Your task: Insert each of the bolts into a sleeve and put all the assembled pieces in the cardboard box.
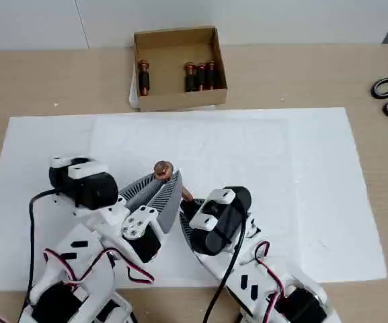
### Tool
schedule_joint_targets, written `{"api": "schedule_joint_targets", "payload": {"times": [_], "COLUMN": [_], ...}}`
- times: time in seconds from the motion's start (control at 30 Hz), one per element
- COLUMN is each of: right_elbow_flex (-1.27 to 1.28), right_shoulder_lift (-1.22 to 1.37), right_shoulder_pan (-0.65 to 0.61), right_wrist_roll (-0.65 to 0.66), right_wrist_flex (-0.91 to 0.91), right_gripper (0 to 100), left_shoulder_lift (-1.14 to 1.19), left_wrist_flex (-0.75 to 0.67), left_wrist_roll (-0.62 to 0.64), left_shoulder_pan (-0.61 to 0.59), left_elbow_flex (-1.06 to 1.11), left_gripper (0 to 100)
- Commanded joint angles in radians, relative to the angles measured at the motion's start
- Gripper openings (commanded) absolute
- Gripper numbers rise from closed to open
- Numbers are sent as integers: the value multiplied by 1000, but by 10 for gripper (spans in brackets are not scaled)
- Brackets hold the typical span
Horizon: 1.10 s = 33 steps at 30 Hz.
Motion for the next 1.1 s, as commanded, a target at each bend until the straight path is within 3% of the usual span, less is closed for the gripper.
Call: {"api": "schedule_joint_targets", "payload": {"times": [0.0, 0.27, 1.07], "right_elbow_flex": [-31, -29, -37], "right_shoulder_lift": [-8, -7, -7], "right_shoulder_pan": [-4, 51, -5], "right_wrist_roll": [2, 2, 2], "right_wrist_flex": [-25, -25, -33], "right_gripper": [3, 3, 3], "left_shoulder_lift": [5, 6, 6], "left_wrist_flex": [3, 12, 75], "left_wrist_roll": [2, 2, 26], "left_shoulder_pan": [2, 2, 55], "left_elbow_flex": [-8, -7, 71], "left_gripper": [6, 6, 6]}}
